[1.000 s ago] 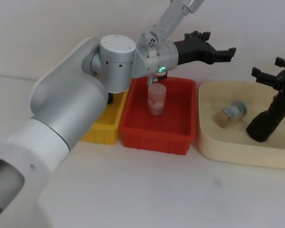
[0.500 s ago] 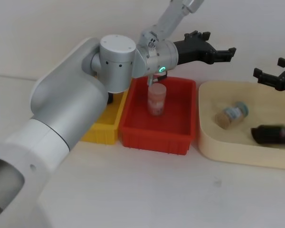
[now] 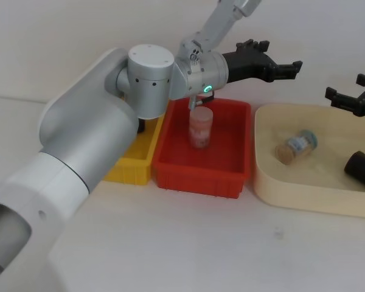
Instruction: Pick up the garbage bag with the one hand and transfer it to the other hand.
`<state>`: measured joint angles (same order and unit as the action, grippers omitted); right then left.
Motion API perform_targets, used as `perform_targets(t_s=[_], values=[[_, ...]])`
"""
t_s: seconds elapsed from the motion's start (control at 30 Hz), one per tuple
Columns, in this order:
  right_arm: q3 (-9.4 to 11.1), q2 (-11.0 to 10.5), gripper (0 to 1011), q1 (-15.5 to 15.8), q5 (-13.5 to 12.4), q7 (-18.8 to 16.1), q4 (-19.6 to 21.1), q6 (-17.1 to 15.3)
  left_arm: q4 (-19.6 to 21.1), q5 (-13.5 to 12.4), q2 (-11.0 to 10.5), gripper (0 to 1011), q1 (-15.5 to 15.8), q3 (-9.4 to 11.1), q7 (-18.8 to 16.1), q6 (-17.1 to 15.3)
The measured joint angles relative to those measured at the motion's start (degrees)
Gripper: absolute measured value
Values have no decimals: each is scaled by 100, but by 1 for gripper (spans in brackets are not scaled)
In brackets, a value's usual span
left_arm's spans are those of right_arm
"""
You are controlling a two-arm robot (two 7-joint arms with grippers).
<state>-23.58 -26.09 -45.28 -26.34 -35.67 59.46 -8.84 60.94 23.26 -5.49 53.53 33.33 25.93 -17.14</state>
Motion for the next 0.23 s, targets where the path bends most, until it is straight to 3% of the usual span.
perform_targets(t_s=[0.23], values=[[0, -3, 1001, 3, 0, 1, 5, -3, 0, 0, 0, 1001, 0, 0, 0, 0]])
